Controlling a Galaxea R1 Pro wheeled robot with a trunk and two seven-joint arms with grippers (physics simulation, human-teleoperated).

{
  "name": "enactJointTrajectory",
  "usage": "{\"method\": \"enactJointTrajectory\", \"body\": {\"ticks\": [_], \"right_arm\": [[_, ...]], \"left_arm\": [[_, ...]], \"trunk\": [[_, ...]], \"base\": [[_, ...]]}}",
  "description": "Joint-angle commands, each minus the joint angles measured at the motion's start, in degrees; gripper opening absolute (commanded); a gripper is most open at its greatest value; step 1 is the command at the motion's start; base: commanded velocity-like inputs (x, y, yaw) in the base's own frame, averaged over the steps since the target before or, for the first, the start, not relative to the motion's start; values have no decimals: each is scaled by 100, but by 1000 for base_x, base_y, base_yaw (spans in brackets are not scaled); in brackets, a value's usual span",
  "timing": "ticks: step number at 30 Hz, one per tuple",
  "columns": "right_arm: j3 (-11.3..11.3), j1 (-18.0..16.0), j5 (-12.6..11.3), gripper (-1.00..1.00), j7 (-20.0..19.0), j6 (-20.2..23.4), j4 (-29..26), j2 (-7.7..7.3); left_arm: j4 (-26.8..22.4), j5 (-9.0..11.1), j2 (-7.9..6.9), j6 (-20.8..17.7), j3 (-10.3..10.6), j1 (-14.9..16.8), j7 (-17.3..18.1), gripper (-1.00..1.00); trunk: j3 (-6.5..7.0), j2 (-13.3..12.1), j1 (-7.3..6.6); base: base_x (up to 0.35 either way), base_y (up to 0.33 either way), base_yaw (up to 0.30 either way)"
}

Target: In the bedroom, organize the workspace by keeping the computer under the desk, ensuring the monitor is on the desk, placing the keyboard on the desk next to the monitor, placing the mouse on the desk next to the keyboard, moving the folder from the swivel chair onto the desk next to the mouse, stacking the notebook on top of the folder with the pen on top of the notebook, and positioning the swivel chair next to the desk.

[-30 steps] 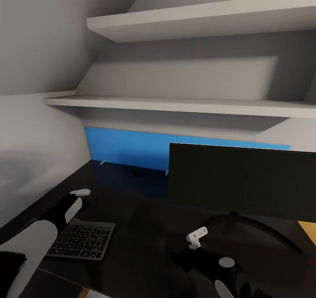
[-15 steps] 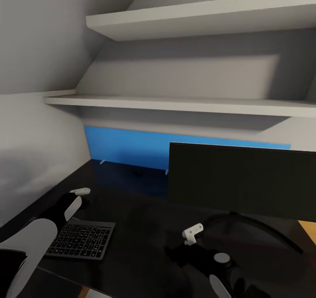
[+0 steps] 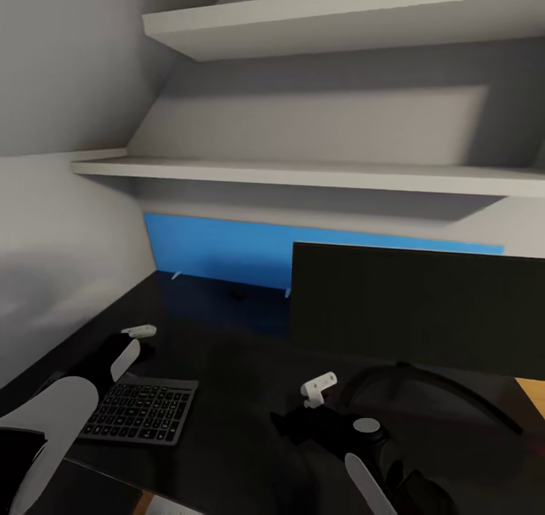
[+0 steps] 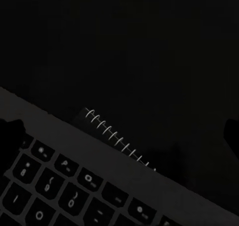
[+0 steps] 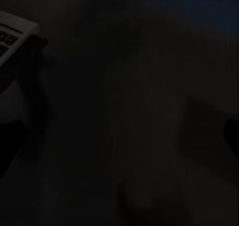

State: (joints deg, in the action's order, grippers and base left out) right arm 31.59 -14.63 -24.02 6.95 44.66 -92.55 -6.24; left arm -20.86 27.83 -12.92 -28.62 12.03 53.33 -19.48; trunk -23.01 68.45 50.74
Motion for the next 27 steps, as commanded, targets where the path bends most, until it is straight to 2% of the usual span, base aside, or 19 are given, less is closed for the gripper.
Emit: {"method": "enactJointTrajectory", "body": {"ticks": [1, 3, 4, 9, 10, 13, 14, 16, 27], "right_arm": [[12, -9, -61, 100, 60, 17, -7, -3], [8, -114, -63, 100, 57, 211, -8, 81], [3, -185, -61, 100, 58, 404, -8, 175], [-5, -289, -61, 100, 54, 658, -9, 289], [-8, -321, -60, 100, 49, 714, -9, 310], [-10, -380, -64, 100, 38, 767, -9, 330], [-11, -498, -69, 100, 32, 819, -9, 340], [-12, -572, -71, 100, 28, 894, -9, 349], [-13, -772, -75, 100, 17, 1271, -9, 481]], "left_arm": [[-11, 60, -6, -23, 45, 3, -44, 100], [80, 56, -7, -19, 53, 42, -39, 100], [165, 53, -6, -17, 60, 101, -33, 100], [273, -64, -5, -21, 67, 214, -19, 100], [293, -227, -4, -27, 69, 257, -4, 100], [323, -512, -2, -33, 66, 329, 45, 100], [362, -745, -1, -23, 64, 379, 167, 100], [378, -844, -1, 0, 67, 399, 264, 100], [495, -1000, -56, 193, 72, 396, 497, 100]], "trunk": [[-16, 5, 0], [-34, 5, 0], [-43, 5, 0], [-88, 5, 0], [-97, 5, 0], [-124, 5, 0], [-133, 5, 0], [-151, 5, 0], [-250, 5, 0]], "base": [[0, 0, 0], [0, 0, 0], [0, 0, 0], [0, 0, 0], [0, 0, 0], [0, 0, 0], [0, 0, 0], [0, 0, 0], [0, 0, 0]]}}
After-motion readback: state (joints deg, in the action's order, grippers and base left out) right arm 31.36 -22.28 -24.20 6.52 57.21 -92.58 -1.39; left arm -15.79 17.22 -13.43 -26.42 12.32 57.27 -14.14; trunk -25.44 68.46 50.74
